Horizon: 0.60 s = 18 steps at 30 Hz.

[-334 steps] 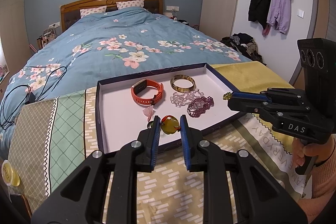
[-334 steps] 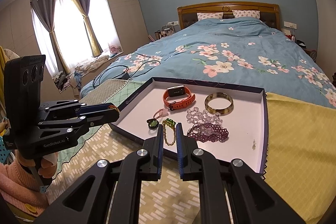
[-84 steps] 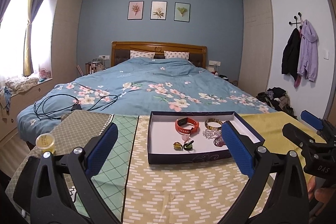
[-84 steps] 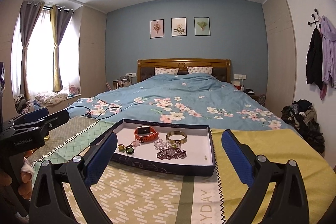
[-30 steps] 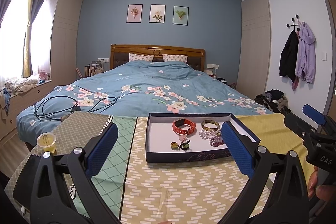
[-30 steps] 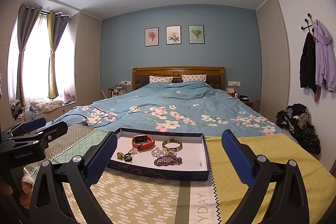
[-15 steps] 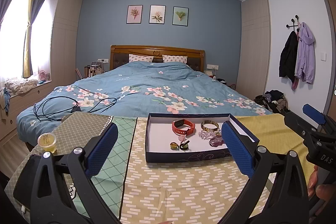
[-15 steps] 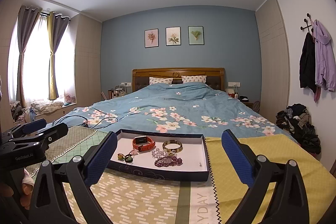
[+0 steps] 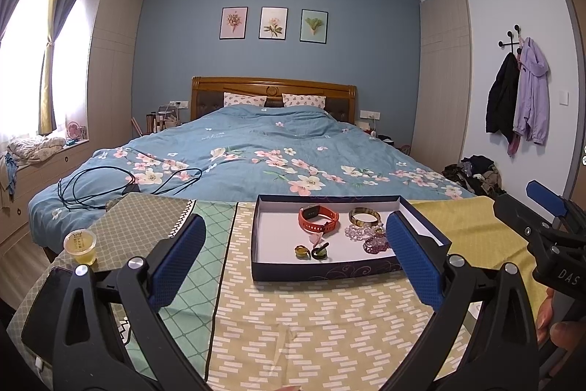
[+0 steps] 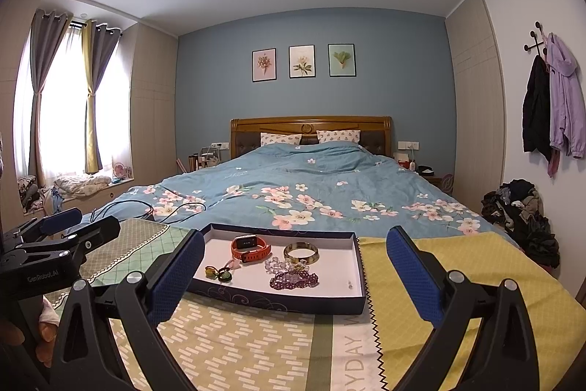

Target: Organize jewelry

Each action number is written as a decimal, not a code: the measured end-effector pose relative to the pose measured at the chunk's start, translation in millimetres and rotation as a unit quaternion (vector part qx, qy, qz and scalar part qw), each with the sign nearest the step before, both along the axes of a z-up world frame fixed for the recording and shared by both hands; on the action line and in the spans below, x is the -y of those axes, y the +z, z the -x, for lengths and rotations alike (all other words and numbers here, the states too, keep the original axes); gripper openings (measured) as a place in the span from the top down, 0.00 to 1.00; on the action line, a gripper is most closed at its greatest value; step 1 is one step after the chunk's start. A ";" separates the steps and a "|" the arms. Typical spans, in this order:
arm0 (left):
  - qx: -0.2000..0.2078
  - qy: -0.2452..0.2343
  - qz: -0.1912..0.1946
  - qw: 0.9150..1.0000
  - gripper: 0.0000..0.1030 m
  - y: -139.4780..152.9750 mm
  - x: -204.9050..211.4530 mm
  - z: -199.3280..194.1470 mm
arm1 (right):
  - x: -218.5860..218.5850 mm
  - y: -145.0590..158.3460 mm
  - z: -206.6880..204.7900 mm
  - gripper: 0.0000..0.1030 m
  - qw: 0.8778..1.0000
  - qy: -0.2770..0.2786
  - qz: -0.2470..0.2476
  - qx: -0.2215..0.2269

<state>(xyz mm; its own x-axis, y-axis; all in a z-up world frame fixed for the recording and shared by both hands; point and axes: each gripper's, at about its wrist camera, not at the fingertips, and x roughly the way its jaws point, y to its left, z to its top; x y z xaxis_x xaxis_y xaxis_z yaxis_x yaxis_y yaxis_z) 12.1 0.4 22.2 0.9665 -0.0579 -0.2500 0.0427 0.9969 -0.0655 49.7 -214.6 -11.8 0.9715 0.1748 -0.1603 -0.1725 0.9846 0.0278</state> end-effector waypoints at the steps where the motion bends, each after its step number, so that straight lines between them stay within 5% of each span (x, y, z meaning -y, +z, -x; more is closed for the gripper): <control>1: 0.000 0.000 0.000 1.000 0.06 0.1 0.0 -0.1 | -0.2 -0.2 -0.3 0.07 1.000 0.000 0.000 -0.001; 18: -0.001 -0.002 0.001 1.000 0.06 -1.6 0.2 -0.6 | -0.4 -2.3 0.9 0.07 1.000 -0.001 0.000 -0.004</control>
